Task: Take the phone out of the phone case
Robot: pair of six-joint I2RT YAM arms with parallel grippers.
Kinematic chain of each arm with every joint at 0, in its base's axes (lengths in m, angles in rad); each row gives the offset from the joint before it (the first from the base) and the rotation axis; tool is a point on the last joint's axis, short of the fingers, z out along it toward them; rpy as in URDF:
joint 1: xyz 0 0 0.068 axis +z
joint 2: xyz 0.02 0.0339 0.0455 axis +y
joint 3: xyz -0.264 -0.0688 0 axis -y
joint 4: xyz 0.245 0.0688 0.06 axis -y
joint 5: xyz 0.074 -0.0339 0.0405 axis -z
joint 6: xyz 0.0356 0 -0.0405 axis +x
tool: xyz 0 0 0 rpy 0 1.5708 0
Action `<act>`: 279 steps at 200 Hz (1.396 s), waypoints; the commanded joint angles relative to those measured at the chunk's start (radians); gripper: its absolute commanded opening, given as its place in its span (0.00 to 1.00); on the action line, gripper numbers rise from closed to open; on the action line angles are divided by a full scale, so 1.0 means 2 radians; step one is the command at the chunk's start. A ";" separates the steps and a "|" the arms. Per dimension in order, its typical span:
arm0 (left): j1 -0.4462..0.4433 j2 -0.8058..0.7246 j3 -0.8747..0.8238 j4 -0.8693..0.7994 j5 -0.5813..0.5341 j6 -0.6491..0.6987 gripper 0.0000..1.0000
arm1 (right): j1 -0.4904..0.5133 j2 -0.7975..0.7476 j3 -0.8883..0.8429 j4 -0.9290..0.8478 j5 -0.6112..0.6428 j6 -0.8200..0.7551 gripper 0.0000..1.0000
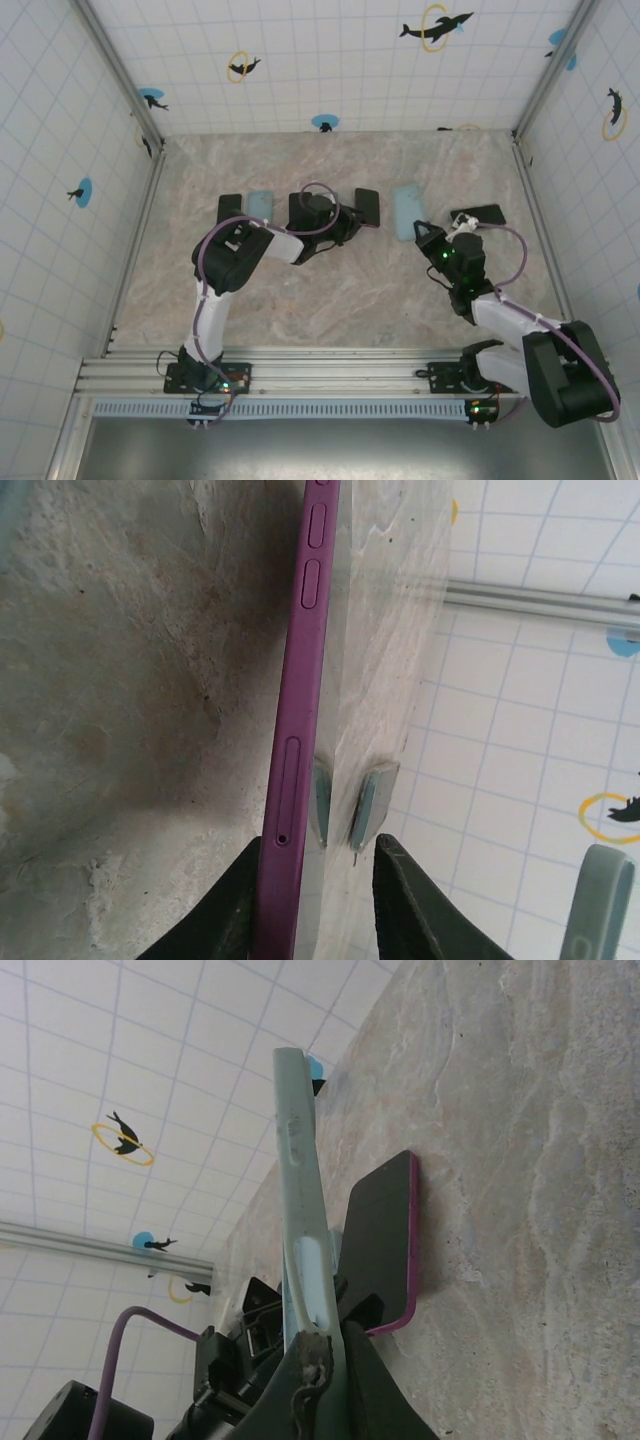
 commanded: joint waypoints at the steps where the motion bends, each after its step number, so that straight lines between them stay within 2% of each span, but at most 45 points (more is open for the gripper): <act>1: 0.003 0.005 0.012 0.007 -0.004 -0.005 0.32 | -0.003 0.014 -0.008 0.014 -0.009 -0.002 0.02; 118: -0.002 -0.013 0.004 -0.052 0.025 0.027 0.42 | -0.016 0.094 0.037 0.012 -0.026 -0.035 0.03; 183: -0.002 -0.023 0.010 -0.091 0.049 0.050 0.51 | -0.028 0.132 0.062 0.010 -0.035 -0.052 0.03; 208: -0.002 -0.028 0.011 -0.101 0.055 0.052 0.57 | -0.028 0.150 0.070 0.015 -0.037 -0.055 0.03; 279: -0.003 -0.043 -0.001 -0.116 0.057 0.064 0.59 | -0.030 0.204 0.094 0.043 -0.038 -0.054 0.03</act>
